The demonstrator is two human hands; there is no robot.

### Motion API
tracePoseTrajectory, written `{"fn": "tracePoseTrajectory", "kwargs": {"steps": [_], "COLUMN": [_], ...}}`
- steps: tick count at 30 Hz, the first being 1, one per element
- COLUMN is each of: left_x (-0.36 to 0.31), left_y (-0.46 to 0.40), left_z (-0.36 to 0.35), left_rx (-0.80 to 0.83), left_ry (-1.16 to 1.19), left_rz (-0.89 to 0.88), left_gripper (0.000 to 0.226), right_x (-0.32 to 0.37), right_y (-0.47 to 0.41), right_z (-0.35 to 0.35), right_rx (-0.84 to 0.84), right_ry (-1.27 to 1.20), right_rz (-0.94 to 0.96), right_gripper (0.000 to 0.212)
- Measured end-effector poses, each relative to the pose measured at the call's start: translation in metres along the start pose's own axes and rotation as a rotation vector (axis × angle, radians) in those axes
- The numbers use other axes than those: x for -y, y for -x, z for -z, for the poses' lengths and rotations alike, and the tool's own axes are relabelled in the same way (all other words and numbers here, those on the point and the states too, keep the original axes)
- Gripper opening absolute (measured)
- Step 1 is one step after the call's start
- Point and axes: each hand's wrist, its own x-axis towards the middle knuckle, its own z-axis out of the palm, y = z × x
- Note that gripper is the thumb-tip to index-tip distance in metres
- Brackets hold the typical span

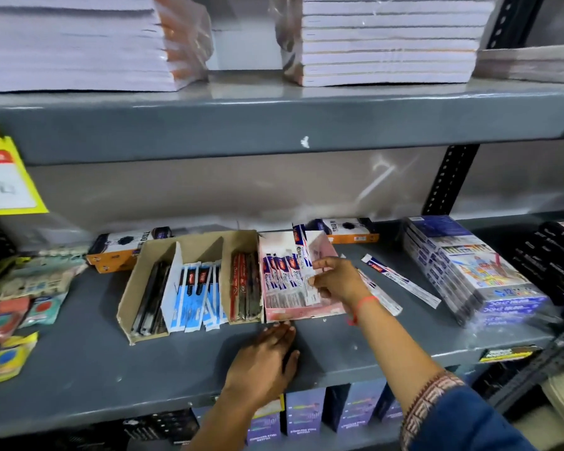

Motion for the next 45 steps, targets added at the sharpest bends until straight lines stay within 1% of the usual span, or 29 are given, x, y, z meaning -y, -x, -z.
{"fn": "tracePoseTrajectory", "kwargs": {"steps": [2, 4, 6, 8, 10, 12, 13, 15, 16, 18, 20, 21, 22, 23, 25, 27, 29, 31, 33, 34, 35, 36, 37, 39, 41, 45], "left_x": [0.000, 0.001, 0.001, 0.000, 0.000, 0.000, 0.000, -0.002, -0.003, -0.005, -0.006, -0.006, -0.007, -0.007, -0.013, -0.024, -0.034, -0.036, -0.035, -0.035, -0.034, -0.035, -0.036, -0.036, -0.036, -0.035], "left_y": [0.000, 0.000, 0.000, 0.001, 0.000, 0.000, 0.000, 0.000, 0.001, 0.001, 0.001, 0.001, 0.001, 0.001, -0.002, -0.009, -0.016, -0.020, -0.020, -0.020, -0.020, -0.020, -0.020, -0.019, -0.019, -0.020], "left_z": [-0.001, -0.001, -0.001, -0.001, -0.001, -0.002, -0.002, -0.001, 0.000, 0.002, 0.002, 0.003, 0.003, 0.003, 0.001, -0.003, -0.006, -0.007, -0.008, -0.009, -0.009, -0.009, -0.009, -0.010, -0.010, -0.013], "left_rx": [0.002, 0.013, -0.010, -0.015, -0.019, -0.015, -0.011, -0.009, -0.007, -0.002, 0.000, 0.001, 0.011, 0.021, 0.046, 0.076, 0.072, 0.046, 0.035, 0.030, 0.027, 0.021, 0.012, -0.007, -0.018, -0.034], "left_ry": [0.020, 0.024, 0.025, 0.031, 0.026, 0.023, 0.017, 0.016, 0.017, 0.013, 0.009, 0.008, 0.001, -0.004, -0.001, -0.005, 0.001, -0.002, -0.004, -0.007, -0.015, -0.022, -0.023, -0.025, -0.009, 0.014], "left_rz": [0.006, 0.010, -0.004, -0.010, -0.014, -0.012, -0.009, -0.005, -0.002, -0.009, -0.009, -0.003, 0.003, 0.011, 0.017, -0.010, -0.032, -0.037, -0.039, -0.037, -0.036, -0.036, -0.038, -0.041, -0.049, -0.073], "left_gripper": [0.050, 0.055, 0.070, 0.079, 0.079, 0.071, 0.065, 0.061, 0.060, 0.054, 0.049, 0.049, 0.048, 0.049, 0.050, 0.051, 0.051, 0.051, 0.051, 0.051, 0.051, 0.051, 0.051, 0.050, 0.050, 0.051], "right_x": [-0.005, -0.010, -0.016, -0.019, -0.018, -0.014, -0.012, -0.008, -0.007, -0.007, -0.012, -0.018, -0.027, -0.037, -0.059, -0.075, -0.077, -0.071, -0.067, -0.066, -0.066, -0.067, -0.066, -0.064, -0.059, -0.057], "right_y": [-0.021, -0.038, -0.051, -0.055, -0.053, -0.049, -0.045, -0.039, -0.036, -0.030, -0.024, -0.023, -0.023, -0.026, -0.030, -0.032, -0.031, -0.028, -0.024, -0.021, -0.019, -0.015, -0.010, 0.001, 0.014, 0.038], "right_z": [-0.013, -0.026, -0.034, -0.039, -0.039, -0.034, -0.030, -0.018, -0.013, 0.004, 0.026, 0.038, 0.051, 0.061, 0.076, 0.081, 0.083, 0.084, 0.089, 0.092, 0.094, 0.096, 0.097, 0.099, 0.100, 0.100], "right_rx": [0.002, 0.009, 0.029, 0.020, 0.019, 0.004, -0.016, -0.043, -0.097, -0.289, -0.524, -0.609, -0.634, -0.605, -0.478, -0.404, -0.380, -0.370, -0.410, -0.437, -0.457, -0.462, -0.453, -0.397, -0.327, -0.202], "right_ry": [0.122, 0.281, 0.450, 0.537, 0.578, 0.577, 0.556, 0.604, 0.609, 0.547, 0.458, 0.442, 0.472, 0.552, 0.741, 0.804, 0.726, 0.613, 0.420, 0.289, 0.147, -0.007, -0.161, -0.409, -0.524, -0.732], "right_rz": [-0.007, -0.014, -0.017, -0.032, -0.029, -0.010, -0.001, 0.020, 0.042, 0.103, 0.123, 0.122, 0.101, 0.068, -0.055, -0.133, -0.139, -0.164, -0.173, -0.175, -0.167, -0.164, -0.154, -0.131, -0.109, -0.015], "right_gripper": [0.027, 0.027, 0.031, 0.032, 0.027, 0.010, 0.008, 0.012, 0.019, 0.028, 0.027, 0.025, 0.025, 0.026, 0.029, 0.031, 0.028, 0.015, 0.003, 0.007, 0.016, 0.025, 0.029, 0.023, 0.017, 0.019]}}
